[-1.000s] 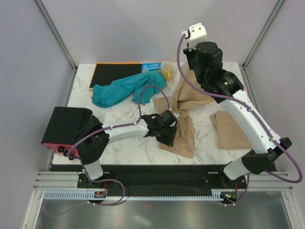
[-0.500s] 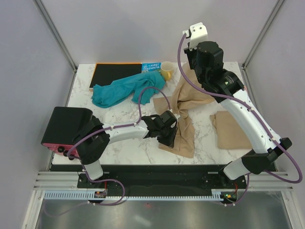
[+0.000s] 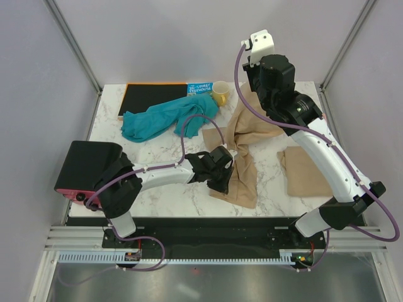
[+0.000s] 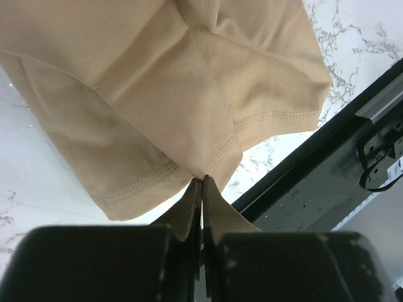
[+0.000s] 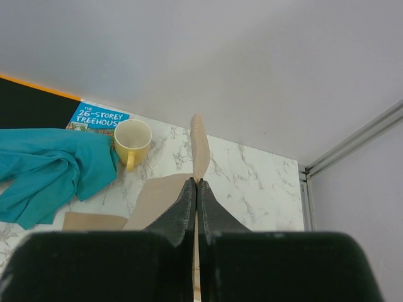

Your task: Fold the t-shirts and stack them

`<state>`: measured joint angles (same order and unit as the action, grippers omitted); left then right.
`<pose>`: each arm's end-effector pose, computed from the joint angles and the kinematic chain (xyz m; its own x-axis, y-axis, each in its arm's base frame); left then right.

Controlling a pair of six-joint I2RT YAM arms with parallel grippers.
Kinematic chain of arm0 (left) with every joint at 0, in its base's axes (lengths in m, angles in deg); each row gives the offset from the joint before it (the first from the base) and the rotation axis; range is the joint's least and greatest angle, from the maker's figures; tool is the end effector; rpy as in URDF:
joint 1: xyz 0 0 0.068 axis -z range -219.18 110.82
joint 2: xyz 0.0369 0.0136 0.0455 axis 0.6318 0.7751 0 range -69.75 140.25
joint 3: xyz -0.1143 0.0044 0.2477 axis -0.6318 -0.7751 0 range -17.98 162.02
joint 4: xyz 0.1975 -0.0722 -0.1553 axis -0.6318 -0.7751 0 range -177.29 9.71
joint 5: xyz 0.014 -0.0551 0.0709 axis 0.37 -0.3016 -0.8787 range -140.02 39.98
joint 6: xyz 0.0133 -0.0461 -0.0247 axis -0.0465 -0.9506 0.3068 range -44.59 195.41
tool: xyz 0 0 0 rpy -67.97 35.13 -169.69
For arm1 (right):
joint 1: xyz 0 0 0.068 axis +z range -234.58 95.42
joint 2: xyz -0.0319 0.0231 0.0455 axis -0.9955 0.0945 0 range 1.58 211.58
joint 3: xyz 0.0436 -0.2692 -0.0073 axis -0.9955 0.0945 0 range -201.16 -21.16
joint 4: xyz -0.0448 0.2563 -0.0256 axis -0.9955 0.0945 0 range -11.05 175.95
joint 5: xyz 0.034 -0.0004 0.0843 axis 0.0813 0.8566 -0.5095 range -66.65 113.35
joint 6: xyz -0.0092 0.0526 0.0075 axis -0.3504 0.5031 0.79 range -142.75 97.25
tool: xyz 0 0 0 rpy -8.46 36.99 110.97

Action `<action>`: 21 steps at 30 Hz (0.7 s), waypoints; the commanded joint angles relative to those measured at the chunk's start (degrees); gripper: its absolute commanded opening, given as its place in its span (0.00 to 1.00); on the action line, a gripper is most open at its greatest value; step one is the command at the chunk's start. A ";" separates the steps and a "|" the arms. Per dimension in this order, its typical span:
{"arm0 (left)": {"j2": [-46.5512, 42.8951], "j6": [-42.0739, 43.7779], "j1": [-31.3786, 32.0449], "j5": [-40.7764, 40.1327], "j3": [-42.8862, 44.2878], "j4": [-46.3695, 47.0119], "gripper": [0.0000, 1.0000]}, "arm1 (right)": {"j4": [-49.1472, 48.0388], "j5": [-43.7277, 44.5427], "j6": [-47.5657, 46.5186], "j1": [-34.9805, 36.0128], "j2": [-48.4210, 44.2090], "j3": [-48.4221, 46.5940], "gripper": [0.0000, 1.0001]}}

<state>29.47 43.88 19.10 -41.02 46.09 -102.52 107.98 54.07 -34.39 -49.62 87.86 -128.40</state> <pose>0.1824 -0.3057 0.1902 -0.8399 0.3768 -0.3906 0.5225 0.7561 -0.3940 0.2675 0.1649 0.5059 -0.0969 -0.2794 -0.9553 -0.0997 0.9577 -0.2700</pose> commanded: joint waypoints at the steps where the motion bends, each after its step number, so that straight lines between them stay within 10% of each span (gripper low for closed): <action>1: -5.51 -0.29 0.43 -3.80 -1.05 0.97 0.02 | -3.37 0.39 0.74 -0.24 -1.64 0.19 0.00; 21: -38.74 -4.25 -14.86 -39.57 7.02 -21.78 0.02 | -6.01 4.96 3.38 -1.30 -5.51 3.97 0.00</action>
<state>-3.29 40.45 7.29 -70.31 46.57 -119.94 105.80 56.43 -32.58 -50.38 85.63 -124.77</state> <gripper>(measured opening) 0.026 0.010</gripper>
